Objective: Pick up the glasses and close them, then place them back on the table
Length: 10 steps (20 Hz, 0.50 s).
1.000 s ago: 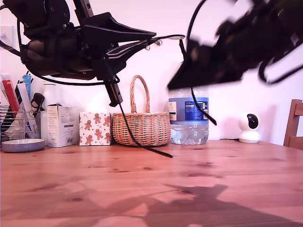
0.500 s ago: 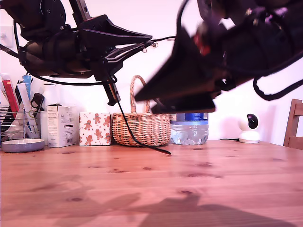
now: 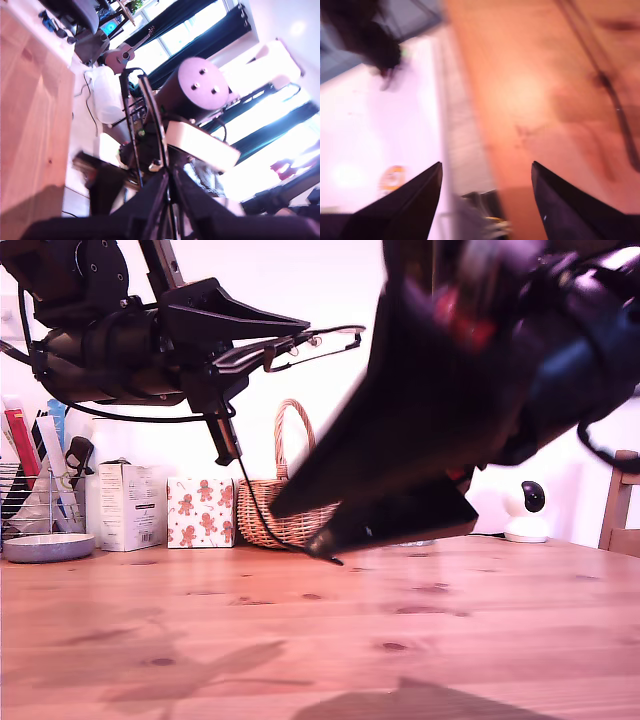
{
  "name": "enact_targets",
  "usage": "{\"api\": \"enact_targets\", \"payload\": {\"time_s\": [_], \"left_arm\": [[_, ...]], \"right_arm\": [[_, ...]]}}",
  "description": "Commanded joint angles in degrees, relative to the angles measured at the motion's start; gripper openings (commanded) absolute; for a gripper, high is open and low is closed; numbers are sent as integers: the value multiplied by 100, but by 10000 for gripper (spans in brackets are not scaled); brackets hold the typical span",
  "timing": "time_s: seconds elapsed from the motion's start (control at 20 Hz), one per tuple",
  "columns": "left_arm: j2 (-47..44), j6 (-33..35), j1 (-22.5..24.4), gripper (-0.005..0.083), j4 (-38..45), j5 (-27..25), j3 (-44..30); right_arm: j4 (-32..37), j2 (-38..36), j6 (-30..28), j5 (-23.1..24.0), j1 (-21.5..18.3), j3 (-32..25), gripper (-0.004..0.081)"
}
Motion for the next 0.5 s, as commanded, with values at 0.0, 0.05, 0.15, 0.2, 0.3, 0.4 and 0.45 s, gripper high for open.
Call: {"api": "enact_targets", "payload": {"time_s": [0.0,0.05,0.15,0.2,0.3,0.4,0.45], "left_arm": [[125,-223,-4,-23,39,660,-35],[125,-337,-4,-23,33,658,-35],[125,-562,-4,-23,48,660,-35],[125,-693,-4,-23,57,660,-35],[125,-868,-4,-23,63,660,-35],[125,-966,-4,-23,83,658,-35],[125,-1008,-4,-23,101,658,-35]], "right_arm": [[28,-52,-208,332,107,26,505],[20,-57,-245,518,175,59,505],[4,-118,-409,1088,367,122,505],[13,-146,-525,1399,463,157,505],[22,-168,-675,1958,636,256,505],[-66,-168,-732,2304,754,420,505],[-87,-168,-734,2463,837,498,505]]}}
